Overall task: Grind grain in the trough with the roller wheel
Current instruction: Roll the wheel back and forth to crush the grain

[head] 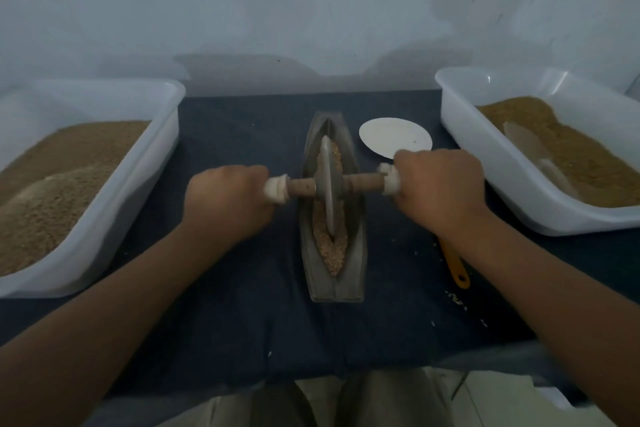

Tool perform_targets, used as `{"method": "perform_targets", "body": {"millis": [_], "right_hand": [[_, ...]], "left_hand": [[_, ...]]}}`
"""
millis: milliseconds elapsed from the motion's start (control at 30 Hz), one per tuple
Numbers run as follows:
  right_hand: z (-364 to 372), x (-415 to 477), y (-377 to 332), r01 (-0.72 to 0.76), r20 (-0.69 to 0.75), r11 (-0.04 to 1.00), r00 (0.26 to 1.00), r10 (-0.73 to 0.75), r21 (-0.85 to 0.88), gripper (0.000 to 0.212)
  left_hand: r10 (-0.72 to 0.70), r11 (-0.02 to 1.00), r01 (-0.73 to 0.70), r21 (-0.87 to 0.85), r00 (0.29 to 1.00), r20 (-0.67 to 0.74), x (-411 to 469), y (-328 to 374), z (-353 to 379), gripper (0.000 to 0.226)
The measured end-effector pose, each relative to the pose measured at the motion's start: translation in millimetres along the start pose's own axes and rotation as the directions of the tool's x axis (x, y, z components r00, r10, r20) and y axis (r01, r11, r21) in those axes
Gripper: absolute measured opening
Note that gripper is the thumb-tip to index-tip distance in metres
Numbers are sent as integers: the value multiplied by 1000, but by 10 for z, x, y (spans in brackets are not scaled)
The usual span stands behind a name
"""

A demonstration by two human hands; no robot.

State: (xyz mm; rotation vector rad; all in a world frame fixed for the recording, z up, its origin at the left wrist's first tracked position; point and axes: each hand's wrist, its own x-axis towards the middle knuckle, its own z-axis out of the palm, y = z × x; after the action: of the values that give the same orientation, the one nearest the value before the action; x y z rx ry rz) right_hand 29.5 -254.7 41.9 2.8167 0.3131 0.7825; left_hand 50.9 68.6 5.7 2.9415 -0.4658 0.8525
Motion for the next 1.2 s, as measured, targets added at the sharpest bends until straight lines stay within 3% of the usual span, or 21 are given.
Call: {"method": "perform_targets", "body": {"millis": [133, 233, 300, 433, 500, 633, 733, 833, 1000, 1100, 1200], "right_hand": [[106, 556, -15, -60, -1, 998, 998, 60, 18, 44], [113, 652, 15, -52, 42, 998, 998, 50, 34, 44], [90, 440, 24, -45, 19, 999, 999, 44, 29, 40], [60, -168, 36, 22, -68, 996, 998, -16, 88, 31], [107, -246, 53, 37, -83, 995, 996, -29, 95, 29], [232, 225, 42, -21, -48, 1000, 999, 21, -2, 39], [201, 620, 11, -97, -12, 993, 995, 98, 65, 52], [186, 418, 11, -132, 113, 989, 986, 124, 61, 36], [67, -314, 44, 22, -41, 990, 999, -17, 137, 30], [92, -318, 43, 31, -23, 992, 999, -28, 126, 29], [232, 83, 22, -61, 41, 995, 997, 58, 77, 33]], "left_hand": [[-150, 986, 159, -50, 977, 153, 653, 35, 135, 37], [-165, 983, 179, -39, 958, 233, 749, 104, 63, 32], [-127, 991, 132, -10, 969, 211, 518, 97, -31, 38], [77, 997, -77, -25, 997, -2, -92, 53, -214, 41], [88, 994, -90, -67, 996, -29, -112, 11, -168, 39], [-39, 998, 42, -37, 995, 90, 436, 13, 30, 44], [-96, 995, 100, -13, 975, 198, 875, 59, 12, 41], [-47, 997, 35, 66, 978, 202, 754, 131, -133, 40], [130, 984, -139, 107, 987, 91, 34, 39, -326, 54], [104, 988, -114, 103, 990, 96, 70, 15, -240, 56], [7, 996, -19, 85, 990, 142, 447, 22, 3, 40]]}}
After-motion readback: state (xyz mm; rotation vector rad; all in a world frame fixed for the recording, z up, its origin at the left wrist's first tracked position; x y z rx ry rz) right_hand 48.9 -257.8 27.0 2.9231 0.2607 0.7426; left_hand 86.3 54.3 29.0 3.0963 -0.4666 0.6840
